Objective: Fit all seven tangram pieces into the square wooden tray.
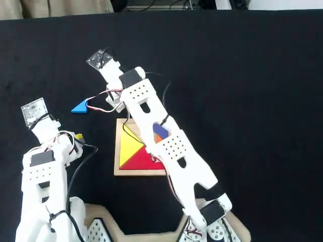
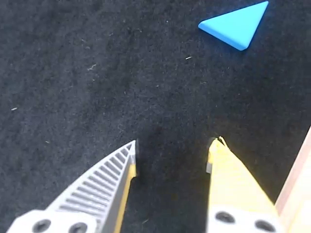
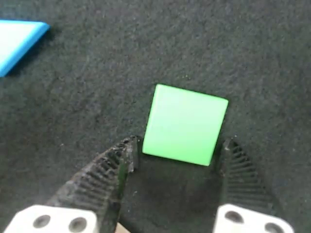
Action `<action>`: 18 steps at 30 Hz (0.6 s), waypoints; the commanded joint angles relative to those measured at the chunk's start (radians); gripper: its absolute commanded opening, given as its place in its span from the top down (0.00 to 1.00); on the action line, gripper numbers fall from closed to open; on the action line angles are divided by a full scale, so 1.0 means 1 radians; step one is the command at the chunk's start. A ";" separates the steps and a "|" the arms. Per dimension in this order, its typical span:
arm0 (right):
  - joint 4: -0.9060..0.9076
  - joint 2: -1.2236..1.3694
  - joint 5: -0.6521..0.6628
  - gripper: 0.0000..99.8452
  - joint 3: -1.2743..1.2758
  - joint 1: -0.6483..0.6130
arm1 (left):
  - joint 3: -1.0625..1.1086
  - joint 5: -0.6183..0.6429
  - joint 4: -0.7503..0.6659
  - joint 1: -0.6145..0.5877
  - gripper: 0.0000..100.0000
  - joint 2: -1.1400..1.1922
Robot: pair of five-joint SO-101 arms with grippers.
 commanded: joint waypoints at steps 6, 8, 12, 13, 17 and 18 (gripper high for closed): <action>-0.038 -0.012 0.017 0.81 -0.051 -0.029 | -0.047 0.011 0.002 0.015 0.76 -0.021; -0.040 -0.012 0.017 0.81 -0.051 -0.032 | -0.047 0.011 0.002 0.015 0.76 -0.021; -0.026 -0.012 0.017 0.81 -0.051 -0.029 | -0.047 0.011 0.002 0.015 0.76 -0.021; -0.014 -0.012 0.017 0.82 -0.051 -0.029 | -0.047 0.011 0.002 0.015 0.76 -0.021; 0.049 -0.022 0.037 0.89 -0.071 -0.025 | -0.047 0.011 0.002 0.015 0.76 -0.021; 0.077 -0.028 0.055 0.90 -0.097 -0.020 | -0.047 0.011 0.002 0.015 0.76 -0.021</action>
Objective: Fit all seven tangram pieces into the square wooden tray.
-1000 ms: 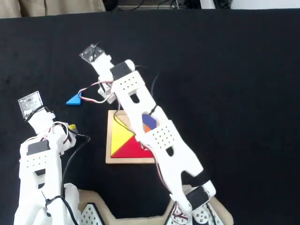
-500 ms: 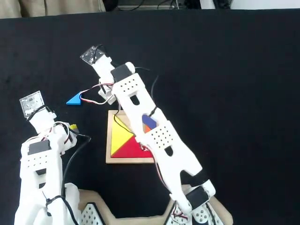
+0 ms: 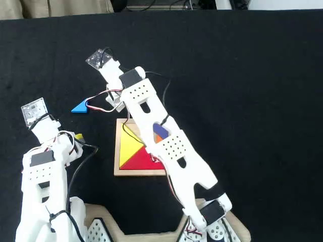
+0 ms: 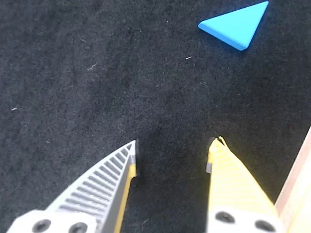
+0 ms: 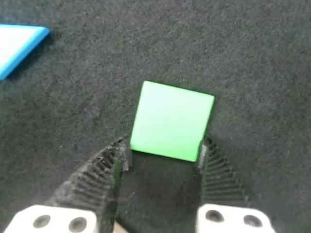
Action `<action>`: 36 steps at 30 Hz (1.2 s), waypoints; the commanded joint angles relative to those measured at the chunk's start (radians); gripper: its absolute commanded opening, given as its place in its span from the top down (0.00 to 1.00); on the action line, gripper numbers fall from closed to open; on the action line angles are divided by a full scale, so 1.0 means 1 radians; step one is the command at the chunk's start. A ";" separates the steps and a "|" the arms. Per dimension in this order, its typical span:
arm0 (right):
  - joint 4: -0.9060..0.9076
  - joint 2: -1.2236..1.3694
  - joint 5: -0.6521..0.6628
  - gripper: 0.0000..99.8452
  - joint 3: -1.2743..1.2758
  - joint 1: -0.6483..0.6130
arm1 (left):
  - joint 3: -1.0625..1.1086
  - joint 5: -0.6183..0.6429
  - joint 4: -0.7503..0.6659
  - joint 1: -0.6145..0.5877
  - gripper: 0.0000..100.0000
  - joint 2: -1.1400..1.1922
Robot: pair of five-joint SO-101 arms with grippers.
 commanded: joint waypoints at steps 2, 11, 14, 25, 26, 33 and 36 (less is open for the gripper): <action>0.094 -0.033 0.058 0.90 -0.133 -0.018 | -0.047 0.011 0.002 0.015 0.76 -0.021; 0.196 -0.102 0.055 0.91 -0.171 -0.003 | -0.047 0.011 0.002 0.016 0.76 -0.021; 0.201 -0.160 0.055 0.91 -0.148 0.032 | -0.047 0.011 0.002 0.016 0.76 -0.021; 0.198 -0.671 0.055 0.90 0.437 0.095 | -0.050 0.009 0.002 0.016 0.76 -0.021; 0.198 -0.728 0.055 0.90 0.507 0.097 | -0.050 0.009 0.002 0.016 0.76 -0.021; 0.129 -1.066 0.061 0.90 0.998 0.130 | -0.048 0.009 0.002 0.016 0.76 -0.021; 0.028 -1.190 0.057 0.90 1.247 0.124 | -0.048 0.009 0.002 0.016 0.76 -0.021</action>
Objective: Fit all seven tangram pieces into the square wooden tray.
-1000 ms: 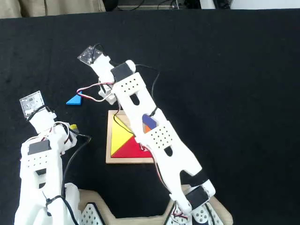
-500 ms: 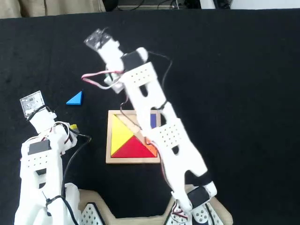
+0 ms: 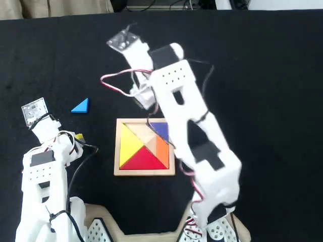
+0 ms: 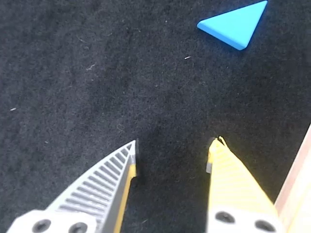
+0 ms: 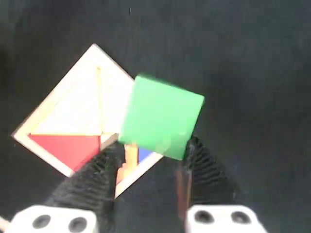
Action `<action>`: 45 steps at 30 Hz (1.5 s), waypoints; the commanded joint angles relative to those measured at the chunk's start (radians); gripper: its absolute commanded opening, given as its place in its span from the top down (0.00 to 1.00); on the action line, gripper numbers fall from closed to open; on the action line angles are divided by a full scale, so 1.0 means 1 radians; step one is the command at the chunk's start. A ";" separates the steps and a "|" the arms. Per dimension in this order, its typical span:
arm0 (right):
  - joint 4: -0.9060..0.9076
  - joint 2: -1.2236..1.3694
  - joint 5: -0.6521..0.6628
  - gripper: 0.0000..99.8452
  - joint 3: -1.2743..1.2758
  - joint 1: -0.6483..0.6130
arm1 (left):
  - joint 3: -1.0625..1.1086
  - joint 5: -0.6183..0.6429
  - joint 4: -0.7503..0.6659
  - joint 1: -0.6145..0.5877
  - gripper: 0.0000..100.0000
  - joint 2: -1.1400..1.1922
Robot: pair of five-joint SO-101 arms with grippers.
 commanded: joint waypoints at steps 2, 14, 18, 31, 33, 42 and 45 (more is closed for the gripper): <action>-0.183 -0.243 0.006 0.90 0.390 0.003 | -0.047 0.009 0.002 0.012 0.76 -0.021; -0.559 -0.441 -0.041 0.90 0.746 0.011 | -0.045 0.009 0.000 0.012 0.76 -0.021; -0.529 -0.404 -0.043 0.91 0.717 0.011 | -0.045 0.008 -0.023 0.012 0.76 -0.021; -0.634 -0.733 -0.141 0.91 1.066 0.264 | -0.633 -0.249 0.413 0.280 0.76 0.129; -0.740 -0.786 -0.143 0.90 1.178 0.316 | -0.789 -0.269 0.486 0.291 0.76 0.244; -1.066 -0.757 -0.236 0.91 1.379 0.387 | -1.465 -0.272 0.617 0.291 0.76 0.916; -1.117 -0.717 -0.235 0.91 1.382 0.390 | -1.638 -0.275 0.620 0.291 0.76 1.119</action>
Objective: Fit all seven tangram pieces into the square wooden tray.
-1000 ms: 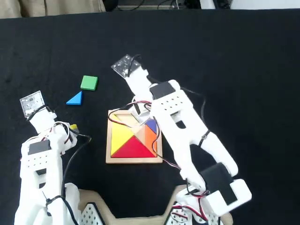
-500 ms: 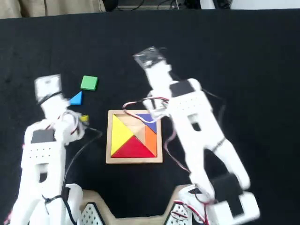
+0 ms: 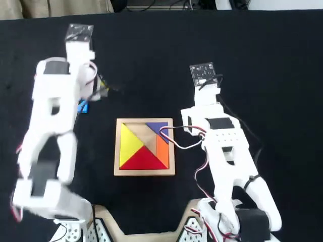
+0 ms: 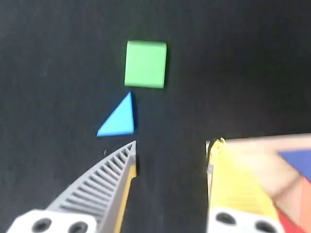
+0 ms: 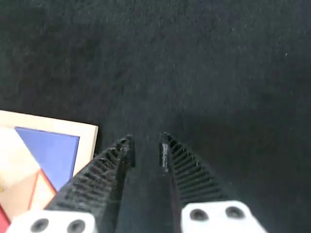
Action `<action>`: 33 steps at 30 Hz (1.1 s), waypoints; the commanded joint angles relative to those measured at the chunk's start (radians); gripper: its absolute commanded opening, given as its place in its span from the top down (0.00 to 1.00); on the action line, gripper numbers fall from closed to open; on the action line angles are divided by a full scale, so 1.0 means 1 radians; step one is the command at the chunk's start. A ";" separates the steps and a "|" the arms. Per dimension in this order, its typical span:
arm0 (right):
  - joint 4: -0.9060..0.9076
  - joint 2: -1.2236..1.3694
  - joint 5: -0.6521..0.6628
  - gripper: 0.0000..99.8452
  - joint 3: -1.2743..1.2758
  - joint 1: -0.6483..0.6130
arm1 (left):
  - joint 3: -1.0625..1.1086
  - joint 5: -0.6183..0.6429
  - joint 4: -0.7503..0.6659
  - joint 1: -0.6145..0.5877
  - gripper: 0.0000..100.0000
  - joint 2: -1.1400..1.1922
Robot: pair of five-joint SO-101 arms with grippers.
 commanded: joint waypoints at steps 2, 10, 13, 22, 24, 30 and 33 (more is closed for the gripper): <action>-0.078 0.051 -0.008 0.91 -0.007 0.041 | -0.392 -0.011 0.011 0.007 0.76 0.356; -0.133 0.119 -0.008 0.91 -0.022 0.071 | -0.734 -0.009 0.069 -0.071 0.76 0.671; -0.133 0.120 -0.006 0.91 -0.024 0.071 | -0.828 -0.009 0.087 -0.081 0.76 0.761; -0.133 0.120 -0.006 0.91 -0.024 0.069 | -1.000 -0.009 0.098 -0.067 0.68 0.970; -0.133 0.120 -0.006 0.91 -0.024 0.069 | -1.006 -0.009 0.098 -0.062 0.68 0.988; -0.135 0.120 -0.006 0.91 -0.022 0.069 | -1.010 -0.009 0.098 -0.058 0.68 0.996; -0.135 0.120 -0.006 0.91 -0.019 0.063 | -1.010 -0.009 0.098 -0.058 0.68 0.996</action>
